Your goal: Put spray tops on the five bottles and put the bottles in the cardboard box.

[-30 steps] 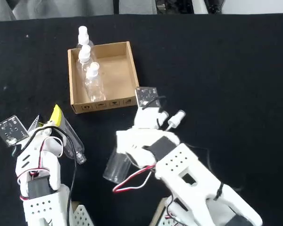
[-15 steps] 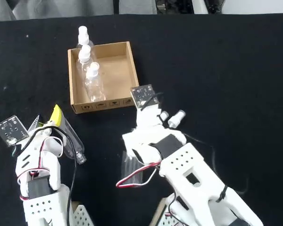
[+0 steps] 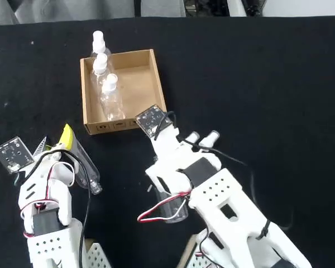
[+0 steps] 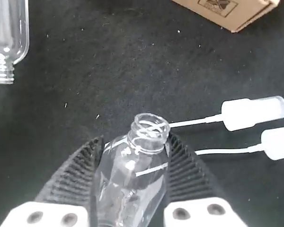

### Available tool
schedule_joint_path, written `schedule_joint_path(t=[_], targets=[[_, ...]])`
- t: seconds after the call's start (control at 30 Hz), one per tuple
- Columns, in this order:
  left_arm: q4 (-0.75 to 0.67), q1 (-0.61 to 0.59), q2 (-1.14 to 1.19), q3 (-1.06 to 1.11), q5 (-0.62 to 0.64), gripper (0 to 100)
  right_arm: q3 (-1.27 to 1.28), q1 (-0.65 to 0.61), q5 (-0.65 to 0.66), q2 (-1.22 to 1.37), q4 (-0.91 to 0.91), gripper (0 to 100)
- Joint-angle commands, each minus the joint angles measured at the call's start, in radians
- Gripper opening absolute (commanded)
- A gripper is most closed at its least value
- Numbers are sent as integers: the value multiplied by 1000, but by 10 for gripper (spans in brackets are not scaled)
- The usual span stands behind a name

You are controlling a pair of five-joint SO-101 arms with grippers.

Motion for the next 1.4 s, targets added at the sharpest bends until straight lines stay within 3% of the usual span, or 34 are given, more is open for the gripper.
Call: schedule_joint_path(t=[0.0, 0.17, 0.4, 0.6, 0.9, 1.2, 1.37], targets=[[0, -10, -8, 24, -8, 209, -74, 21, 21, -39, 6, 29], [0, -8, -8, 24, -8, 209, -62, 21, 28, -39, 25, 141], [0, -8, -8, 24, -8, 209, -65, 21, 160, -38, 37, 101], [0, -8, -8, 24, -8, 209, -64, 8, 206, -36, 35, 198], [0, -8, -8, 24, -8, 209, -114, -60, 198, 162, 26, 327], [0, -7, -8, 24, -8, 209, -168, -57, 195, 186, 63, 334], [0, -7, -8, 24, -8, 209, -186, -55, 124, 151, 140, 335]])
